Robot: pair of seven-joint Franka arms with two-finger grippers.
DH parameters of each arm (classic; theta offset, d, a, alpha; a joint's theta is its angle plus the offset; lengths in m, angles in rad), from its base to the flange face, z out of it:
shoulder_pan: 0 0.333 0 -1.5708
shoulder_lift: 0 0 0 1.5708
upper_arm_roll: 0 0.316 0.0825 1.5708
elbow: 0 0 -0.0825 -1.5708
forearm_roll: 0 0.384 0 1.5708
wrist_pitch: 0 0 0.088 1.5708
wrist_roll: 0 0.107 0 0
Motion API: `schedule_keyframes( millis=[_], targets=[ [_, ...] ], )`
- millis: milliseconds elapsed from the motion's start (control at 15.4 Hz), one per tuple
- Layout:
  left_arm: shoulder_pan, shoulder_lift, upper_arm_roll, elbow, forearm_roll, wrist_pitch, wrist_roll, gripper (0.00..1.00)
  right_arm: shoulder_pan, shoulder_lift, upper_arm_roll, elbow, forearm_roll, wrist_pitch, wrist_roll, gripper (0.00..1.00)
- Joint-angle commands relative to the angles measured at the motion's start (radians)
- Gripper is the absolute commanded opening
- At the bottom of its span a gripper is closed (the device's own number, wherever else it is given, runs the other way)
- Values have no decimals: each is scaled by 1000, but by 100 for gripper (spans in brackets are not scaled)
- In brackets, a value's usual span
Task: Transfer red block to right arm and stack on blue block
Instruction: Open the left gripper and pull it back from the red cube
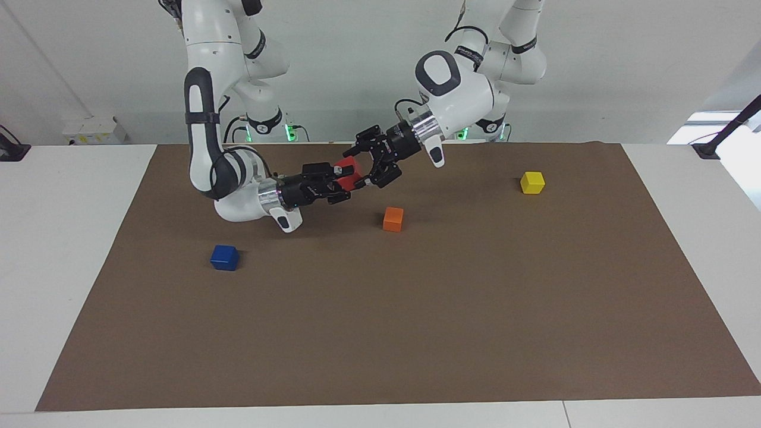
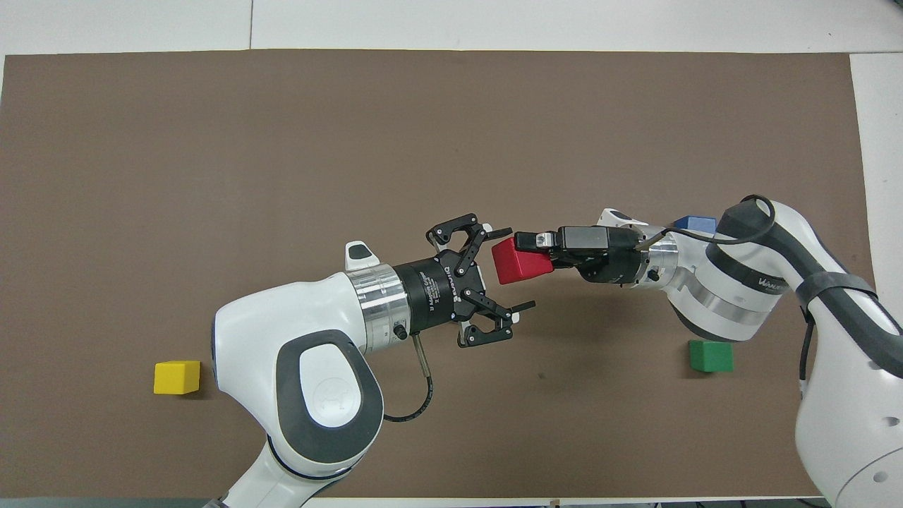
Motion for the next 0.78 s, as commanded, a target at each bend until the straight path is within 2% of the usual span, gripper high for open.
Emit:
schedule_keyframes(
  millis=[0, 325, 586, 716],
  targets=[
    [-2, -90, 12, -96, -19, -6, 18, 100, -3, -24, 0, -11, -2, 29, -22, 0],
    [41, -158, 20, -156, -19, -26, 15, 100, -11, -24, -1, 9, -36, 50, -18, 0],
    [184, -244, 22, -237, -10, -147, 18, 100, -31, -47, -6, 57, -126, 116, 52, 0],
    [250, -246, 22, -233, 91, -175, 20, 100, -48, -80, -6, 89, -190, 162, 143, 0]
  ],
)
